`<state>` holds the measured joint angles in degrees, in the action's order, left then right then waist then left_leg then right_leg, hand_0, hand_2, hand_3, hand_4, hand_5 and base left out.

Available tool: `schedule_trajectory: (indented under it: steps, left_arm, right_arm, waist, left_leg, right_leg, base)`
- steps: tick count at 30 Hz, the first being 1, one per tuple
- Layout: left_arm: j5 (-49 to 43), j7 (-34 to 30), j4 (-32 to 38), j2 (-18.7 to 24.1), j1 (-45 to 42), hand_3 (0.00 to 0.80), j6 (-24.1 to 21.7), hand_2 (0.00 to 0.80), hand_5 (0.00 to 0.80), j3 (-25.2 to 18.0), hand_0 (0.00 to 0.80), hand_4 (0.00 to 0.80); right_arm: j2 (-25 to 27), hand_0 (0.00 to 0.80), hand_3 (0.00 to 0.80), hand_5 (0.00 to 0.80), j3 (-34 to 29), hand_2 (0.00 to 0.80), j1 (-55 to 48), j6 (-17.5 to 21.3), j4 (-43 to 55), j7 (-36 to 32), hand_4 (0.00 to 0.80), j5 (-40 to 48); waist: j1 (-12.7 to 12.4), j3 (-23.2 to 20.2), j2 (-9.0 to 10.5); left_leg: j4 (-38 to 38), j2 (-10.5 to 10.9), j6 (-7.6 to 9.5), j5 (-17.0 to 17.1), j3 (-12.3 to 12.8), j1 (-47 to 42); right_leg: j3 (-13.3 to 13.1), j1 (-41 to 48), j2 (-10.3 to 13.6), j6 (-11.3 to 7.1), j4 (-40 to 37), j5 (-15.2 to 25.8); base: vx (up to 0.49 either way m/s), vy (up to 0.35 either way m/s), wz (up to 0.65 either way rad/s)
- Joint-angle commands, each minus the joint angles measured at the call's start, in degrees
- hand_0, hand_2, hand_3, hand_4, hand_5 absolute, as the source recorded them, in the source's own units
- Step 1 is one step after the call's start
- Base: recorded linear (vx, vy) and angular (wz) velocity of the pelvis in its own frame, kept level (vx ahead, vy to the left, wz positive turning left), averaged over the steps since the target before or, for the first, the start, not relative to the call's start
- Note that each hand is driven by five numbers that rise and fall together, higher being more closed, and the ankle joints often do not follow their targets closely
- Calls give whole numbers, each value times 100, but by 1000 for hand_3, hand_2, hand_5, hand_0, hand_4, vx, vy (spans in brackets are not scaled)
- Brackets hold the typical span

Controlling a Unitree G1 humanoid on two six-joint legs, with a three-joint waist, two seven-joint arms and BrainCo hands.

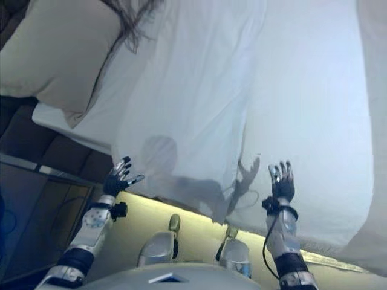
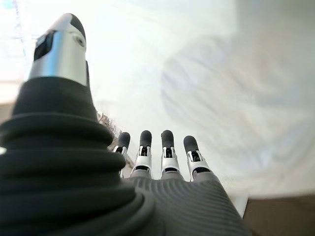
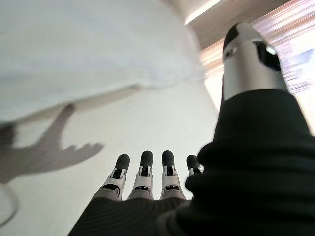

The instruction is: Make the bed neatly

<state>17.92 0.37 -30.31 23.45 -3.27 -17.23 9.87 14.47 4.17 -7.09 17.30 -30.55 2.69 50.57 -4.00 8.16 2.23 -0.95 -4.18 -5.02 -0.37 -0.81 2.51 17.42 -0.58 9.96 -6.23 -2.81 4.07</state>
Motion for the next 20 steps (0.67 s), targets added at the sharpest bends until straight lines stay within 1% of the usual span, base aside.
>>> schedule_trajectory:
  steps: [1, 4, 7, 16, 20]
  left_arm:
    - [390, -133, 269, 54, 21, 0, -16, 0, 0, -241, 0, 0]
    - [699, -230, 404, 3, -43, 0, 71, 0, 0, -326, 0, 0]
    - [809, -266, 389, -31, -49, 0, 80, 0, 0, -352, 0, 0]
    - [885, -241, 389, -48, -86, 0, 238, 0, 0, -475, 0, 0]
    - [747, -128, 409, -53, -144, 0, 273, 0, 0, -528, 0, 0]
  right_arm:
    - [56, 0, 0, 0, -226, 0, -32, 184, 450, -296, 0, 142]
    - [-1, 0, 0, 0, -316, 0, -107, 215, 600, -304, 0, 56]
    - [-12, 0, 0, 0, -312, 0, -54, 272, 549, -265, 0, 77]
    - [-8, 0, 0, 0, -139, 0, -23, 1, 519, -130, 0, 19]
    - [-35, 0, 0, 0, -96, 0, -76, 23, 533, -141, 0, 81]
  waist:
    - [-98, -332, -78]
    - [-109, -450, -103]
    - [-129, -508, -83]
    - [-95, -687, -36]
    - [-106, -715, -20]
  left_leg:
    - [232, -71, 134, 367, 136, 133]
    - [424, -38, 111, 419, 124, 21]
    - [454, -46, 85, 414, 157, -39]
    - [383, -87, 101, 359, 328, -170]
    - [385, -92, 101, 344, 356, -202]
  right_leg:
    - [-132, 88, 110, -216, 198, -79]
    - [-105, 210, 20, -213, 5, -43]
    - [-63, 284, 0, -222, -67, -23]
    - [-137, 391, -53, -158, -40, -93]
    - [-126, 423, -61, -156, -61, -99]
  base:
    - [31, 1, -15]
    - [4, -6, -10]
    - [0, 0, 0]
    - [18, -7, -5]
    - [-1, -11, -5]
